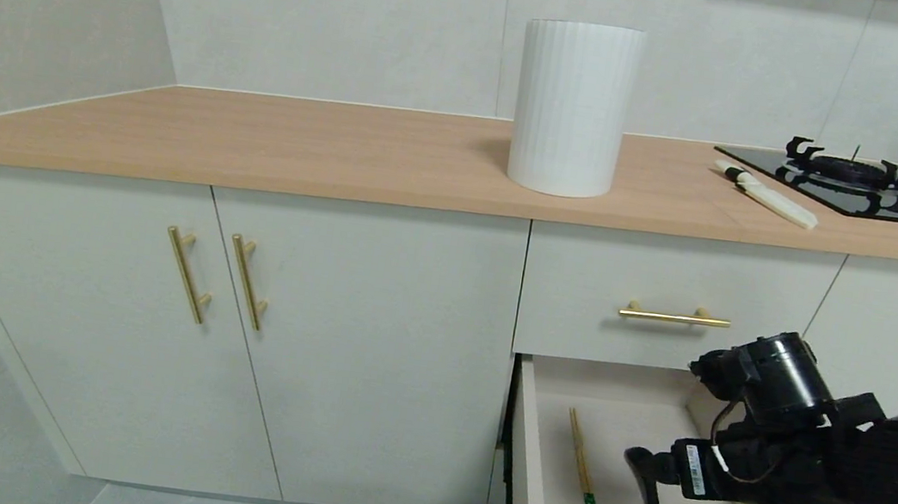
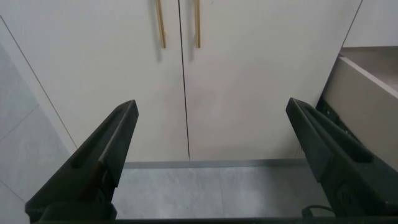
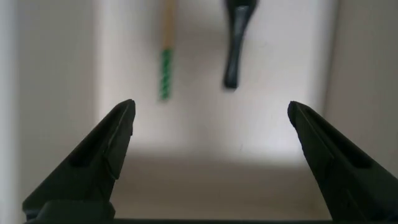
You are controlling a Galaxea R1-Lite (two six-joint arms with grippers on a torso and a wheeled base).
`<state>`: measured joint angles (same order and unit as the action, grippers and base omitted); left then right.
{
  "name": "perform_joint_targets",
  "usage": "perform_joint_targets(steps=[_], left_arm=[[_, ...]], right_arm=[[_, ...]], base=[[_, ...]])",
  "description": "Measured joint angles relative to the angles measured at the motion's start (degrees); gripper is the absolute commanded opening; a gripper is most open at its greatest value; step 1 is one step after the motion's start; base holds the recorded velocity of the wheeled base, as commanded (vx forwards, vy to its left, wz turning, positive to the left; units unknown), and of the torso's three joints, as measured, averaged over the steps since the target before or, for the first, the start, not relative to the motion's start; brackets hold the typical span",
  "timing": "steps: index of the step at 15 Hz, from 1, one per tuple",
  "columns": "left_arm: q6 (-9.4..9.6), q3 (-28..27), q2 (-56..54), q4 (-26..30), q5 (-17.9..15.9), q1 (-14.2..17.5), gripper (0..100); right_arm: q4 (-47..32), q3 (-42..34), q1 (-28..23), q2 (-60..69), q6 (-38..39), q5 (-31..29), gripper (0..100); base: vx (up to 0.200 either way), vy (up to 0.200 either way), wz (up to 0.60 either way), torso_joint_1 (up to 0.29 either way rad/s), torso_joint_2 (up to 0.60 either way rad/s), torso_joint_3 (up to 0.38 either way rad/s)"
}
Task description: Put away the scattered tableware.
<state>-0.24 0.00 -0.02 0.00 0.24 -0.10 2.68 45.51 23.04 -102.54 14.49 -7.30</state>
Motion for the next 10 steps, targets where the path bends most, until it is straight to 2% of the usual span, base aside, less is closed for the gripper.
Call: perform_joint_targets(steps=[4,6,10], left_arm=[[0.02,0.00,0.00,0.00,0.00,0.02,100],[0.02,0.00,0.00,0.00,0.00,0.00,100],[0.00,0.00,0.00,0.00,-0.02,0.02,100]], right_arm=[[-8.92,1.04,3.52,8.77,-0.27,0.11,100],[-10.97,1.29,4.00,10.69,-1.01,0.20,100],[-18.38,1.18,4.24,12.00,-7.22,5.01,100]], base=[[-0.200,0.000,0.00,0.001,0.00,0.002],[-0.200,0.000,0.00,0.005,0.00,0.002],[0.000,0.000,0.00,0.000,0.00,0.000]])
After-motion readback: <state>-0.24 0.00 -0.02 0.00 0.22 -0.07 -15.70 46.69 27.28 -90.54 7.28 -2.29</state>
